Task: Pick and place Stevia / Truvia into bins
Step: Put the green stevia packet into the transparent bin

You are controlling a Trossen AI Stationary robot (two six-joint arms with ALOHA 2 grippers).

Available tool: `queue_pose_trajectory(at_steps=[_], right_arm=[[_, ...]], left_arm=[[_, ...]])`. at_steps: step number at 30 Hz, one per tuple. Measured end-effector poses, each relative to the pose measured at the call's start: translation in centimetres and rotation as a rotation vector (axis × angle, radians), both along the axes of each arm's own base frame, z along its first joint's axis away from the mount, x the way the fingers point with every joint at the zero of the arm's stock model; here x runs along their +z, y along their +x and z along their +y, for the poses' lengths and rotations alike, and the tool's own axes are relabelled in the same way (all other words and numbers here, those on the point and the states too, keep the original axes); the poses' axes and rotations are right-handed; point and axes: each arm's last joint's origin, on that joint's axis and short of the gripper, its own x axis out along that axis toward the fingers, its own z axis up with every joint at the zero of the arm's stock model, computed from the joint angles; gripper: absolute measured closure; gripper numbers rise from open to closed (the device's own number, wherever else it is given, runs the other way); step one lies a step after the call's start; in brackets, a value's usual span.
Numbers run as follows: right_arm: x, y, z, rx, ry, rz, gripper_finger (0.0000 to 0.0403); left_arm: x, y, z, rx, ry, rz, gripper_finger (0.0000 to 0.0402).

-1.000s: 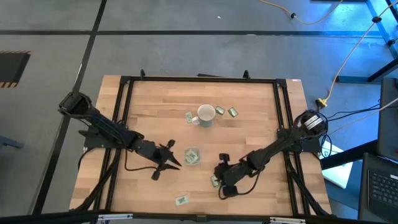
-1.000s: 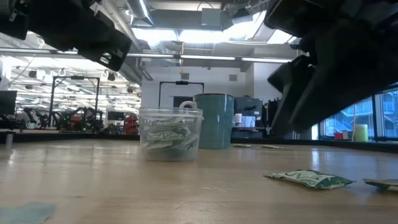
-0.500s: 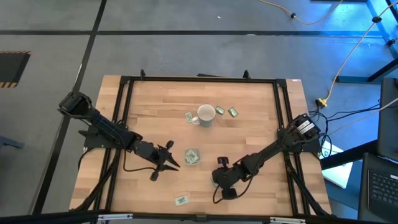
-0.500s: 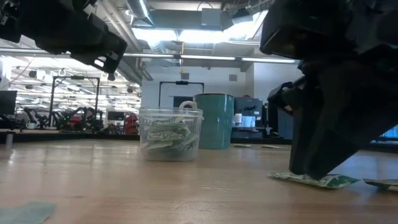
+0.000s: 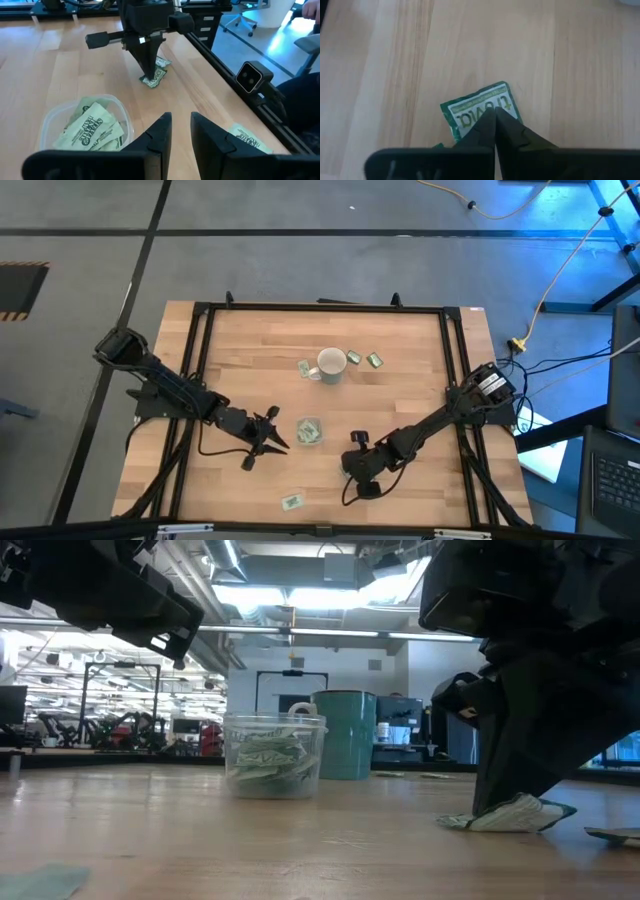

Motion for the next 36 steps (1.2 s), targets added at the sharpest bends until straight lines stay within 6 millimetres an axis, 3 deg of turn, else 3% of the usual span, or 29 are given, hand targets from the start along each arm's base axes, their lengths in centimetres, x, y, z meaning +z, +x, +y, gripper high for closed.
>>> queue_pose_trajectory(at_steps=[10, 16, 36], right_arm=[[-0.1, -0.2, -0.1, 0.033, -0.024, 0.015, 0.0373], [-0.1, -0.2, -0.1, 0.041, -0.036, 0.009, 0.0398], [2.0, -0.2, -0.2, 0.029, -0.029, -0.075, 0.0402]], left_arm=[[0.0, 0.0, 0.0, 0.000, 0.000, 0.001, 0.0336], [0.0, 0.0, 0.0, 0.000, 0.002, 0.003, 0.0336], [-0.1, 0.0, 0.0, -0.001, 0.005, 0.011, 0.0336]])
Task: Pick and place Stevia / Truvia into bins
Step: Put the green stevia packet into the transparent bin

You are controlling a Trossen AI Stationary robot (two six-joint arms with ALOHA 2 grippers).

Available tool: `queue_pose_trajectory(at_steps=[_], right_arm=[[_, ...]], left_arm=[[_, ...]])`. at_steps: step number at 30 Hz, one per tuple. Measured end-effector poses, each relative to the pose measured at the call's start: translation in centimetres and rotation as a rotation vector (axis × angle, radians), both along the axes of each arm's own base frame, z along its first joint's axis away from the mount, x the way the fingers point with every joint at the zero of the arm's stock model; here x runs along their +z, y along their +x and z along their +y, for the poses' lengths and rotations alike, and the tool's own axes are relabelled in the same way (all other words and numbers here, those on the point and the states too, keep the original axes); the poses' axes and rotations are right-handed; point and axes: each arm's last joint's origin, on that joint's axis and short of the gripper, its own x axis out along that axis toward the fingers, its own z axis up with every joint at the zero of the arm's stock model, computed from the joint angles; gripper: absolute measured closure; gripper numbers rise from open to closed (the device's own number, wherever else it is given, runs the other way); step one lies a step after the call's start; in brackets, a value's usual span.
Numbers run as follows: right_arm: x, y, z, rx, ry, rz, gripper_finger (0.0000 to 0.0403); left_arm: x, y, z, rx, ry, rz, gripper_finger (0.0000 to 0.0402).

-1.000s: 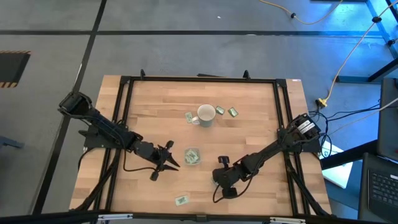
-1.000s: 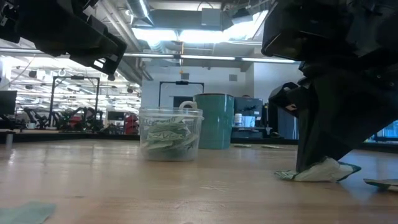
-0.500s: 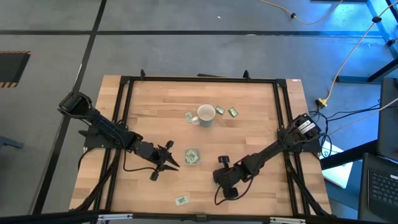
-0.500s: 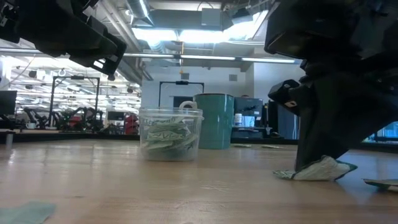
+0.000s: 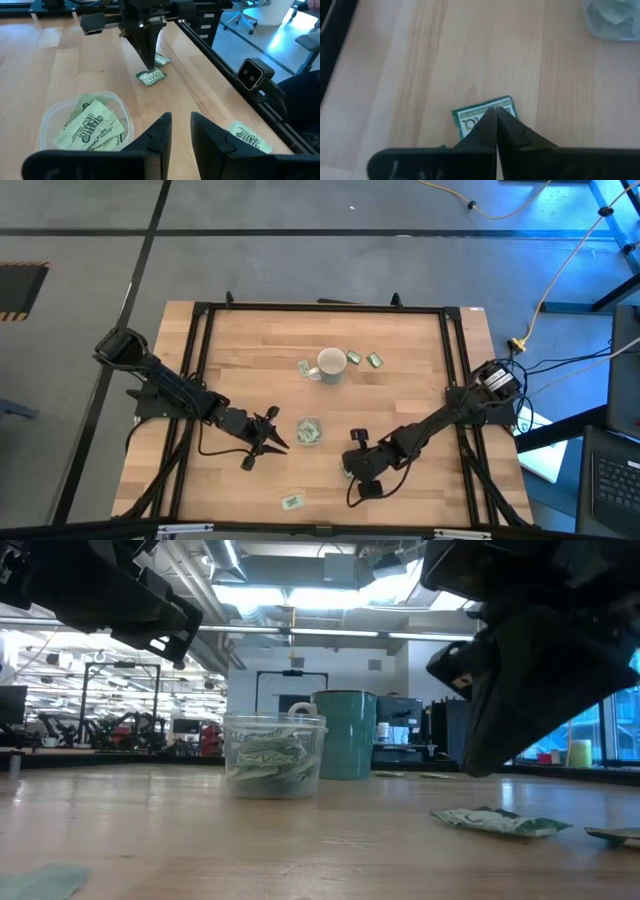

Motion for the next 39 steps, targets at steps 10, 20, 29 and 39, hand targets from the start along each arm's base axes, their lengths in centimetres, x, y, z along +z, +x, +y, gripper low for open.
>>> queue_pose_trajectory(at_steps=[10, 20, 29, 39], right_arm=[[0.1, 0.0, 0.0, -0.045, 0.034, 0.006, 0.0366], [-0.1, 0.0, 0.0, -0.020, 0.018, 0.010, 0.0298], [-0.9, 0.0, 0.2, -0.019, 0.008, 0.034, 0.0283], [-2.8, 0.3, 0.3, -0.024, -0.021, 0.067, 0.0321]], left_arm=[[-0.2, -0.1, 0.0, -0.007, 0.006, 0.019, 0.0336], [-0.2, -0.1, 0.0, -0.007, 0.008, 0.021, 0.0336], [-0.4, -0.1, 0.0, -0.007, 0.018, 0.041, 0.0336], [-0.4, -0.2, 0.1, -0.007, 0.021, 0.047, 0.0336]])
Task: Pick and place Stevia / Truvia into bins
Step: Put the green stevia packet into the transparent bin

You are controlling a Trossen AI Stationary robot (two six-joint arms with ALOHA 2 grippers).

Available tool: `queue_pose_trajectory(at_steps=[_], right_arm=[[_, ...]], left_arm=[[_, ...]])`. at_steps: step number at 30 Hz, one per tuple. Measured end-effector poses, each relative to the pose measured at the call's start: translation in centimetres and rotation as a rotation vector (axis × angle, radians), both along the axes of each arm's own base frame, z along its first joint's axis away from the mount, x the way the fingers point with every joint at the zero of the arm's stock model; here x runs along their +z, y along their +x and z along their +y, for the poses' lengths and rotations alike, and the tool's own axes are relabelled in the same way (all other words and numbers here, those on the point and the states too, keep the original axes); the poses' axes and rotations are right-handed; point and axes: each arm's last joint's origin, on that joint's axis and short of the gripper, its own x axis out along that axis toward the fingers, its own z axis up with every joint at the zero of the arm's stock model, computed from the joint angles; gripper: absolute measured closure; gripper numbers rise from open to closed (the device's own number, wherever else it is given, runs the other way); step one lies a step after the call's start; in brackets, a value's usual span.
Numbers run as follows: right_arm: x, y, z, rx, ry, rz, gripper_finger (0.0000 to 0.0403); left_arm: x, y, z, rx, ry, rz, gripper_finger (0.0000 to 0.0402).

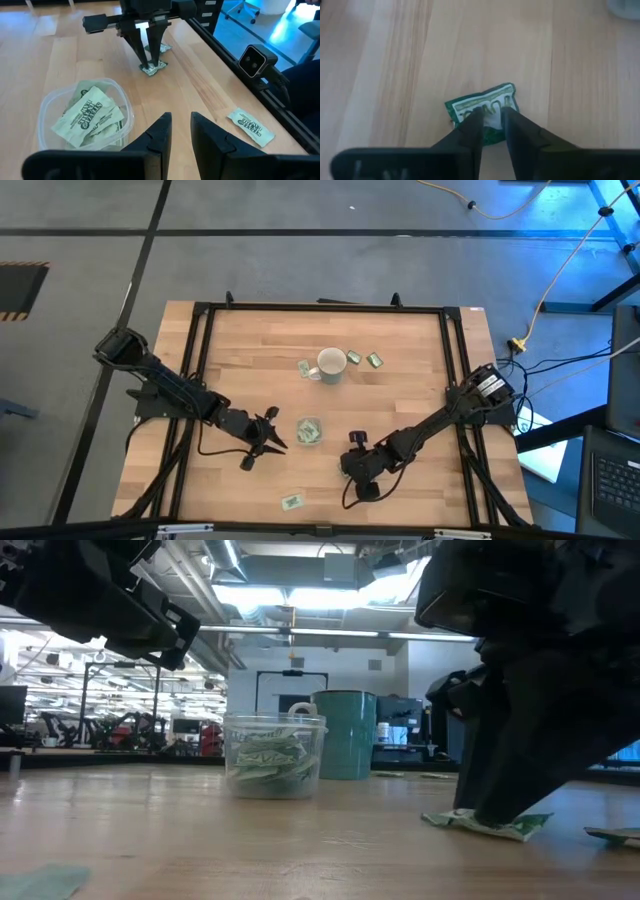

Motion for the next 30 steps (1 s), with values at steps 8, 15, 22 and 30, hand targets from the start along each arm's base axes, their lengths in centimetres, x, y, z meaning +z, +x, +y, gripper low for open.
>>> queue_pose_trajectory(at_steps=[8, 15, 22, 30], right_arm=[[-0.1, 0.0, 0.0, 0.004, 0.001, 0.000, 0.0380], [1.0, -0.3, -0.1, 0.013, 0.025, -0.008, 0.0387], [3.3, -0.1, -0.3, 0.018, 0.063, -0.092, 0.0380], [5.7, 2.4, -2.1, 0.066, 0.064, -0.329, 0.0380]], left_arm=[[0.0, 0.0, 0.0, 0.000, 0.000, 0.000, 0.0336], [0.0, 0.0, 0.0, 0.000, 0.000, 0.000, 0.0336], [0.0, 0.0, 0.0, 0.000, 0.000, 0.000, 0.0336], [-0.1, -0.1, -0.1, -0.032, -0.009, 0.017, 0.0336]])
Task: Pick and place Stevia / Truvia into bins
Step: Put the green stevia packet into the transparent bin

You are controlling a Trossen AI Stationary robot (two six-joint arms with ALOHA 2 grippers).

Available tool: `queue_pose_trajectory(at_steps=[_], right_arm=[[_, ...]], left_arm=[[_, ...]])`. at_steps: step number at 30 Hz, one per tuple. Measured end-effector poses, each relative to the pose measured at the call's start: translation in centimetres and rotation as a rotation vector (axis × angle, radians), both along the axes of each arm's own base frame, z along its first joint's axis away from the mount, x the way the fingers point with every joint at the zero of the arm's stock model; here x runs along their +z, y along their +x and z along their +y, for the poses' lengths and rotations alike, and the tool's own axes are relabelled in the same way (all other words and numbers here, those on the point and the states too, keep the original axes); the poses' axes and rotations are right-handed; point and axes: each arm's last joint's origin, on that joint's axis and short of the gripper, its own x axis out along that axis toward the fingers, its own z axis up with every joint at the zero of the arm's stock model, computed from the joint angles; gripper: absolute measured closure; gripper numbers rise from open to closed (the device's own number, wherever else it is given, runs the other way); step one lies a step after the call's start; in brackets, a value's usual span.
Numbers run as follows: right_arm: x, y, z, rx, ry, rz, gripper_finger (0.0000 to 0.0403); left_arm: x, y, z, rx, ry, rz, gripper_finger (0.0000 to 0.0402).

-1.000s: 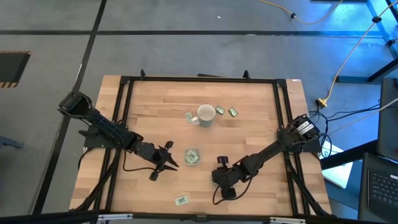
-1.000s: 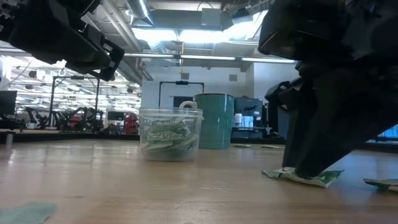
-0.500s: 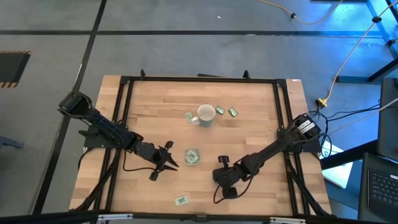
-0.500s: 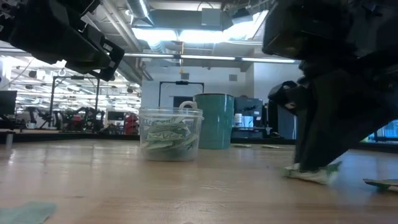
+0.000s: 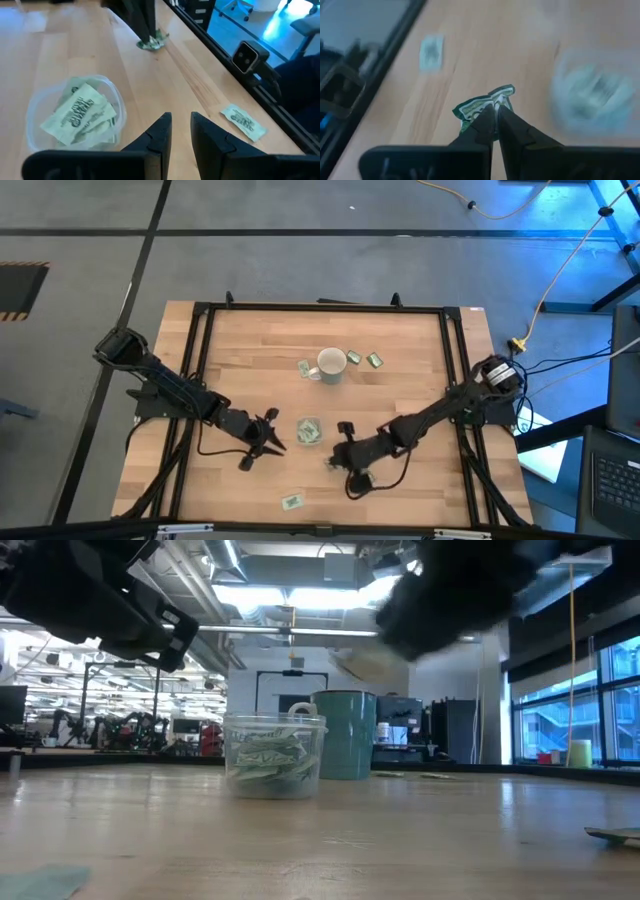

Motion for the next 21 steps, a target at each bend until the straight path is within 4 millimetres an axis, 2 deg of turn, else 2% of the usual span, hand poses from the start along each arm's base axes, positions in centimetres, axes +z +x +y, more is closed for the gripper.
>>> queue_pose_trajectory(at_steps=[8, 14, 21], right_arm=[[1.8, 2.9, -3.8, -0.031, -0.048, -0.232, 0.0380], [2.0, 3.7, -5.8, -0.092, -0.040, -0.246, 0.0380], [-0.2, 4.1, -5.8, -0.104, -0.045, -0.185, 0.0380]], left_arm=[[-0.5, -0.3, 0.1, 0.007, -0.019, 0.074, 0.0336], [-0.6, -0.3, 0.1, 0.010, -0.020, 0.080, 0.0336], [-0.6, -0.3, 0.1, 0.007, -0.017, 0.078, 0.0337]])
